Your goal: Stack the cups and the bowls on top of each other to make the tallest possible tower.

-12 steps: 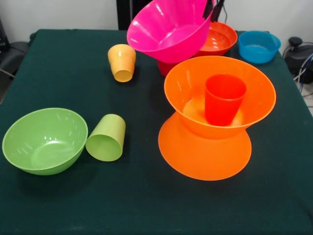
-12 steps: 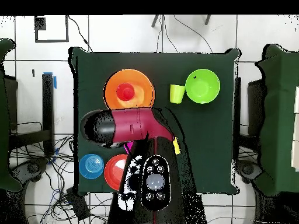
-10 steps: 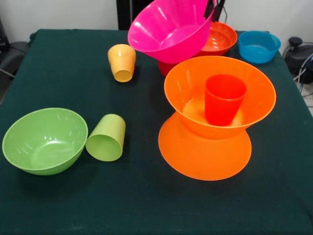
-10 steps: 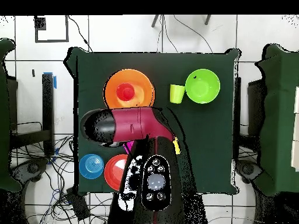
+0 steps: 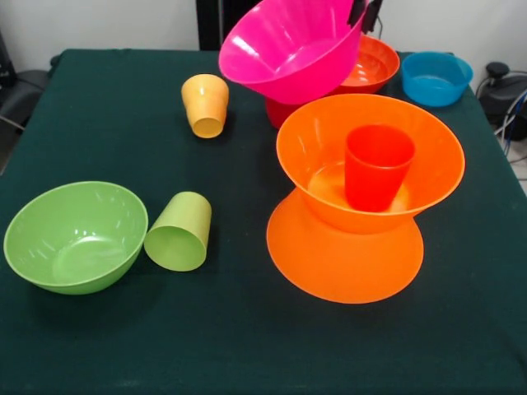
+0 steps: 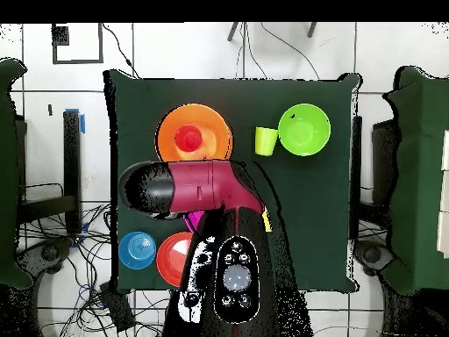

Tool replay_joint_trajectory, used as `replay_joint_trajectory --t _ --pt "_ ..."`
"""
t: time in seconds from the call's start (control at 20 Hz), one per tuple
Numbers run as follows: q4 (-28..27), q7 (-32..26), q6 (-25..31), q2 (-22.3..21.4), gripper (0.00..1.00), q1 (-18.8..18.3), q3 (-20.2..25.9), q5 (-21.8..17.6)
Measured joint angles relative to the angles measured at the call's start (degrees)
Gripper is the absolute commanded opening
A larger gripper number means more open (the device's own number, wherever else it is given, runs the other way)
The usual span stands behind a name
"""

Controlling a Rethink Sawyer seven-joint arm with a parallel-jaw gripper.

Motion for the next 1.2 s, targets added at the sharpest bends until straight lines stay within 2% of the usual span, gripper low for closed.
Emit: replay_joint_trajectory --t 0.85,1.2 --pt "0.02 0.0 0.02 -3.1 0.0 -0.87 -0.01 1.42" --pt "0.05 0.0 0.44 -5.87 0.0 -2.94 0.01 1.54"
